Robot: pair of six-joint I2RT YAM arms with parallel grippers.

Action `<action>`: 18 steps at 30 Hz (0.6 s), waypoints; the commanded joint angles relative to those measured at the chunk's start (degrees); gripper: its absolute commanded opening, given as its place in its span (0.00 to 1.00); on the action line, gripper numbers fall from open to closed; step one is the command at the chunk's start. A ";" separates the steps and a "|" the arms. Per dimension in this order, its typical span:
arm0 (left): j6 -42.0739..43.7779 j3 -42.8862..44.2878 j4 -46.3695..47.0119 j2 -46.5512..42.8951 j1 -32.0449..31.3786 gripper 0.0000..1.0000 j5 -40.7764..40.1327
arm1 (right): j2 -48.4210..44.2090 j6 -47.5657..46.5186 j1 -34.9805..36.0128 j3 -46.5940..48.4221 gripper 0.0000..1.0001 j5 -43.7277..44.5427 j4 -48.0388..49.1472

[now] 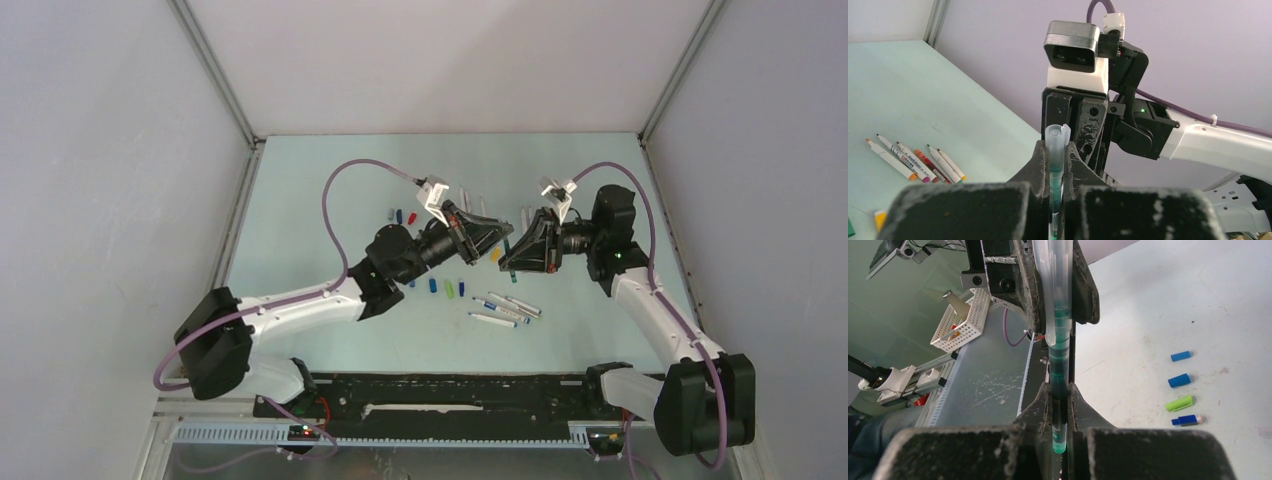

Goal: Open the pen caps
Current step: Open the pen cap from the pen.

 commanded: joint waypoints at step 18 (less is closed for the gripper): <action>-0.62 5.15 5.24 -12.73 20.97 0.00 -13.52 | 3.98 -15.83 1.28 4.14 0.00 5.46 -18.26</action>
